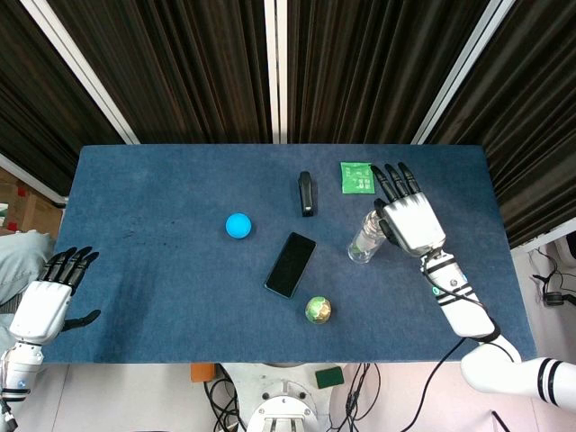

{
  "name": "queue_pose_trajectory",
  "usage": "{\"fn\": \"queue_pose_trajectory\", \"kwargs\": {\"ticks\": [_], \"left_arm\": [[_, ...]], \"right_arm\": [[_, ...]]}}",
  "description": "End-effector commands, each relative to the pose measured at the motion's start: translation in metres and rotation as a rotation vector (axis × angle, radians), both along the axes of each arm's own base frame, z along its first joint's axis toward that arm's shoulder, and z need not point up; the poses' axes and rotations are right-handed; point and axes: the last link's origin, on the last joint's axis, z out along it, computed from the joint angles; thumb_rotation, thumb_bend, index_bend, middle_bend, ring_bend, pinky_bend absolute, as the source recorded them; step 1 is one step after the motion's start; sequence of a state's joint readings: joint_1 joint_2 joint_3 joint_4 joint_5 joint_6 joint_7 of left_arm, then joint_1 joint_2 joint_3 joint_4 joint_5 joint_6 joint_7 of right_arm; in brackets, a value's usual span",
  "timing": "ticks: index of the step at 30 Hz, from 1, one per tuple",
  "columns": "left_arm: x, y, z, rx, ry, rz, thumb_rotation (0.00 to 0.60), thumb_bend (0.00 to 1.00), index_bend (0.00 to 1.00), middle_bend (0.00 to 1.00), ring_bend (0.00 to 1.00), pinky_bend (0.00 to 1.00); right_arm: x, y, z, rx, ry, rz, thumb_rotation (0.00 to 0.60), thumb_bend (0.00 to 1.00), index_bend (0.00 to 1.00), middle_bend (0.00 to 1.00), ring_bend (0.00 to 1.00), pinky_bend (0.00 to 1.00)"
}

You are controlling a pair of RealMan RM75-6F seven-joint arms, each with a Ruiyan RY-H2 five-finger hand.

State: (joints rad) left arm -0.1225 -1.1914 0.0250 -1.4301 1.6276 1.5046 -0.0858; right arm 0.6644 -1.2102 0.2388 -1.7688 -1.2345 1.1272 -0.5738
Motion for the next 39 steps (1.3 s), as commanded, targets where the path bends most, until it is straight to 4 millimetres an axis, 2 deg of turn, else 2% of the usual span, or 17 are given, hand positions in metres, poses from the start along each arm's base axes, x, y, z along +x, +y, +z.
{"fn": "queue_pose_trajectory", "kwargs": {"ticks": [1,3,7,8,15,21,24,27,30,34,39], "left_arm": [[0.000,0.000,0.000,0.000,0.001,0.001,0.600,0.04,0.10,0.08,0.05,0.12],[0.000,0.000,0.000,-0.001,0.001,0.000,0.600,0.04,0.10,0.08,0.05,0.12],[0.000,0.000,0.000,0.000,0.001,-0.001,0.600,0.04,0.10,0.08,0.05,0.12],[0.001,0.000,0.000,0.000,0.001,-0.002,0.600,0.04,0.10,0.08,0.05,0.12],[0.001,-0.001,0.000,0.001,0.001,-0.001,0.600,0.04,0.10,0.08,0.05,0.12],[0.002,-0.001,0.001,0.003,-0.003,-0.005,0.600,0.04,0.10,0.08,0.05,0.12],[0.001,-0.001,0.001,0.003,-0.004,-0.003,0.600,0.04,0.10,0.08,0.05,0.12],[0.000,-0.001,0.001,0.005,-0.005,0.000,0.600,0.04,0.10,0.08,0.05,0.12],[0.001,-0.001,0.002,0.009,-0.004,-0.005,0.600,0.04,0.10,0.08,0.05,0.12],[0.004,0.000,0.002,0.007,-0.002,-0.017,0.600,0.04,0.10,0.08,0.05,0.12],[0.008,0.001,0.000,0.003,0.000,-0.033,0.600,0.04,0.10,0.08,0.05,0.12]], "right_arm": [[0.000,0.001,0.000,0.010,0.005,0.003,0.600,0.36,0.50,0.00,0.00,0.00],[-0.001,0.001,0.001,0.018,0.010,0.004,0.600,0.33,0.41,0.00,0.00,0.00],[0.000,0.003,0.003,0.033,-0.004,0.009,0.600,0.28,0.14,0.00,0.00,0.00],[0.000,0.004,0.004,0.036,-0.010,0.009,0.600,0.27,0.10,0.00,0.00,0.00],[-0.003,0.014,0.021,0.010,-0.074,0.025,0.600,0.27,0.07,0.00,0.00,0.00],[-0.021,0.039,0.041,-0.003,-0.160,0.041,0.600,0.27,0.06,0.00,0.00,0.00],[-0.044,0.062,0.047,-0.009,-0.197,0.034,0.600,0.27,0.06,0.00,0.00,0.00],[-0.080,0.092,0.049,-0.028,-0.197,0.013,0.600,0.27,0.06,0.00,0.00,0.00],[-0.127,0.127,0.049,-0.083,-0.200,-0.043,0.600,0.27,0.04,0.00,0.00,0.00],[-0.181,0.162,0.048,-0.137,-0.243,-0.167,0.600,0.27,0.00,0.00,0.00,0.00],[-0.233,0.187,0.047,-0.202,-0.275,-0.311,0.600,0.27,0.00,0.00,0.00,0.00]]}}
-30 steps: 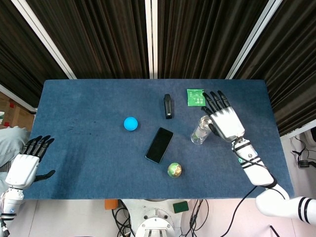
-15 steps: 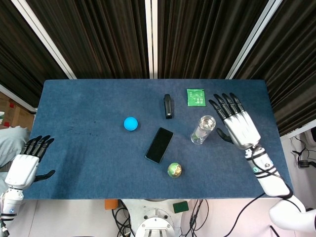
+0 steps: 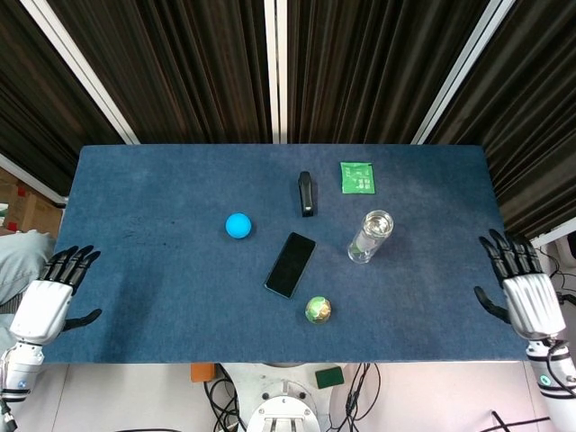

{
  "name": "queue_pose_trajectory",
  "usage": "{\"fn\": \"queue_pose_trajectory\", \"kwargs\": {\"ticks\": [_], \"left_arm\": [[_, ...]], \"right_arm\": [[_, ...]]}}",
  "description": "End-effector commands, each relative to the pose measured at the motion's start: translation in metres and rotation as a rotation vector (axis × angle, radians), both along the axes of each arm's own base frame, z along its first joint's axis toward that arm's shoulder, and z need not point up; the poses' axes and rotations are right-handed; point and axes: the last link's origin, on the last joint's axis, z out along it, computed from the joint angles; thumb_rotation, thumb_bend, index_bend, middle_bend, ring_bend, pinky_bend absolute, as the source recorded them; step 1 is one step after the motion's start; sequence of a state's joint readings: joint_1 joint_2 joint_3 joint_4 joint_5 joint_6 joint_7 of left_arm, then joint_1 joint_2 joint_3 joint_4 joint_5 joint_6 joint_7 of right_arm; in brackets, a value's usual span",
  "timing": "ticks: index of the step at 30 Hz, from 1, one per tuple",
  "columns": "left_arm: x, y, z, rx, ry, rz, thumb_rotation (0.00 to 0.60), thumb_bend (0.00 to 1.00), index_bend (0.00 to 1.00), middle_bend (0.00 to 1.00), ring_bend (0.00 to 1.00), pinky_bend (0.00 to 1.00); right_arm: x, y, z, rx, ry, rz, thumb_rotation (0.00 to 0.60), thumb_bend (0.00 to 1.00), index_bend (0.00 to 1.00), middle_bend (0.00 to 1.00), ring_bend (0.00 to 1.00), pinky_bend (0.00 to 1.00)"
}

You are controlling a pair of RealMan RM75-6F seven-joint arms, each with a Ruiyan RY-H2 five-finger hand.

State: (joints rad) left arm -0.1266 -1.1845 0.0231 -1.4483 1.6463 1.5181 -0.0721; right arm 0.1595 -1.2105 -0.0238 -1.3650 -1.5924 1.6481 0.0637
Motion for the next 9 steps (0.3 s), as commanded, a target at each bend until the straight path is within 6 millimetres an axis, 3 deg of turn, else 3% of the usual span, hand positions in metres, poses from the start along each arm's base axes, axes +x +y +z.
{"fn": "queue_pose_trajectory", "kwargs": {"ticks": [1,4,9], "left_arm": [[0.002,0.000,-0.001,-0.003,0.002,-0.008,0.600,0.04,0.10,0.08,0.05,0.12],[0.005,0.001,-0.004,-0.009,0.008,-0.013,0.600,0.04,0.10,0.08,0.05,0.12],[0.006,0.002,-0.006,-0.011,0.010,-0.016,0.600,0.04,0.10,0.08,0.05,0.12]], "right_arm": [[-0.057,0.045,-0.007,-0.042,-0.075,-0.174,0.600,0.27,0.00,0.00,0.00,0.00],[-0.067,0.050,-0.005,-0.057,-0.072,-0.212,0.600,0.27,0.00,0.00,0.00,0.00],[-0.068,0.049,-0.002,-0.084,-0.053,-0.215,0.600,0.28,0.00,0.00,0.00,0.00]]}}
